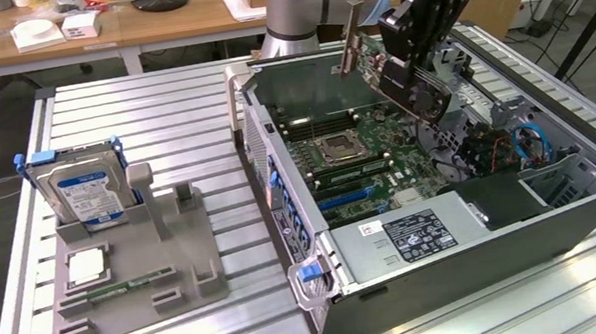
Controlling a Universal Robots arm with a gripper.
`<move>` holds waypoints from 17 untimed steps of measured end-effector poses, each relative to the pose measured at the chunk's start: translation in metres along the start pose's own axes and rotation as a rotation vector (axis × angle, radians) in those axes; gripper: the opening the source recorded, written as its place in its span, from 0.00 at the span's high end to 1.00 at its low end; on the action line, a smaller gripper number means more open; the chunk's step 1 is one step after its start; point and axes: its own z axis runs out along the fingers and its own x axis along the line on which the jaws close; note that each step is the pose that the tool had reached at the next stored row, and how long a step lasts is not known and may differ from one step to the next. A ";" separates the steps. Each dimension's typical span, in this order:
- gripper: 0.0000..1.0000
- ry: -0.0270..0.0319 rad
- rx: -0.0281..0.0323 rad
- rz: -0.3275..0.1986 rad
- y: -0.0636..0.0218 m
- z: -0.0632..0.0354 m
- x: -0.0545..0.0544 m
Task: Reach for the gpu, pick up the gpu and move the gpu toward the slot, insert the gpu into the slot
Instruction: 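Insert the gpu into the slot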
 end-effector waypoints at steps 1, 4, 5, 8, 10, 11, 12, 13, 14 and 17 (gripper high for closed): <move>0.74 0.0001 0.0000 -0.003 0.0000 0.0000 0.000; 0.74 0.0005 -0.0002 -0.012 0.0000 0.0000 0.000; 0.74 0.0006 -0.0002 -0.014 0.0000 0.0000 0.000; 0.74 0.0010 -0.0004 -0.023 0.0000 0.0000 0.000; 0.74 0.0015 -0.0005 -0.033 0.0000 0.0000 0.000; 0.74 0.0017 -0.0006 -0.037 0.0000 0.0000 0.000; 0.74 0.0019 -0.0007 -0.041 0.0000 0.0000 0.000; 0.74 0.0021 -0.0007 -0.046 0.0000 0.0000 0.000; 0.74 0.0024 -0.0009 -0.051 0.0000 0.0000 0.000; 0.74 0.0031 -0.0011 -0.066 0.0000 0.0000 0.000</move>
